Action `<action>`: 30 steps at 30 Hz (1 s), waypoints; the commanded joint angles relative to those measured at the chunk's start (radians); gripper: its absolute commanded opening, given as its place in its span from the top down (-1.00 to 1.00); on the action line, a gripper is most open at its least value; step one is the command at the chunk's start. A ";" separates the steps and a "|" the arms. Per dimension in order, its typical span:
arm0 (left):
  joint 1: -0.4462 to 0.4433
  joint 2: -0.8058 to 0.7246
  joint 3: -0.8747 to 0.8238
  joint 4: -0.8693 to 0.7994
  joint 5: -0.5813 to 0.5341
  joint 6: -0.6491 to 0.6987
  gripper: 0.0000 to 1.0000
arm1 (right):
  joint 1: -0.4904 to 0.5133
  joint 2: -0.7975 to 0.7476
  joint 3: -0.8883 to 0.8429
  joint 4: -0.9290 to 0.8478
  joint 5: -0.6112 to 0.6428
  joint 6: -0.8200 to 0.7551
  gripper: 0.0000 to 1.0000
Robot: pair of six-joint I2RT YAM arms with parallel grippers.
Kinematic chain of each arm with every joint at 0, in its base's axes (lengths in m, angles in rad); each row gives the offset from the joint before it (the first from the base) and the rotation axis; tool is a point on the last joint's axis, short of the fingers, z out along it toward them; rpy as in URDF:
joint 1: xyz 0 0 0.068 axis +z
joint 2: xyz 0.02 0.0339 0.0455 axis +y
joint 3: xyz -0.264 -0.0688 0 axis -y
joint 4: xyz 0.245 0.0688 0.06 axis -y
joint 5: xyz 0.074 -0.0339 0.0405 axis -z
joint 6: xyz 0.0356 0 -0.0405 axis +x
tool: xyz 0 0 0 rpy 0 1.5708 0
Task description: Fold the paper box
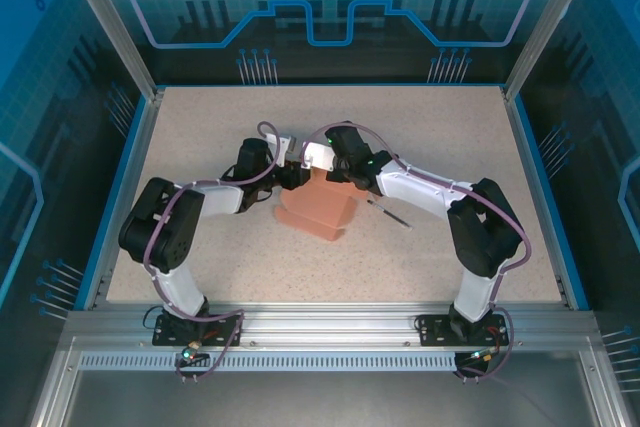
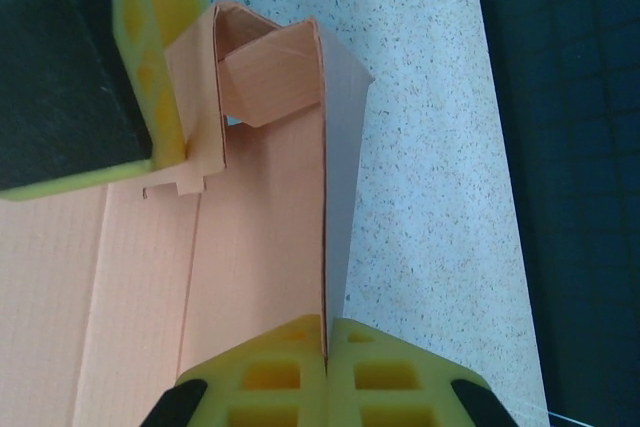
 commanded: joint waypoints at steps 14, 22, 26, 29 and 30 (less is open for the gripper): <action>0.038 -0.001 0.029 0.016 0.082 0.100 -0.38 | 0.013 0.039 0.032 -0.145 -0.139 0.018 1.00; 0.038 0.012 0.027 -0.012 0.068 0.109 -0.36 | 0.010 0.033 0.023 -0.127 -0.136 0.029 1.00; 0.035 -0.006 0.002 -0.020 0.050 0.110 -0.38 | 0.003 0.019 0.022 -0.110 -0.134 0.040 1.00; 0.030 -0.026 -0.023 -0.017 0.043 0.106 -0.42 | -0.003 0.010 0.023 -0.102 -0.135 0.048 1.00; 0.029 -0.032 -0.030 -0.017 0.043 0.105 -0.44 | -0.006 0.010 0.024 -0.101 -0.134 0.052 1.00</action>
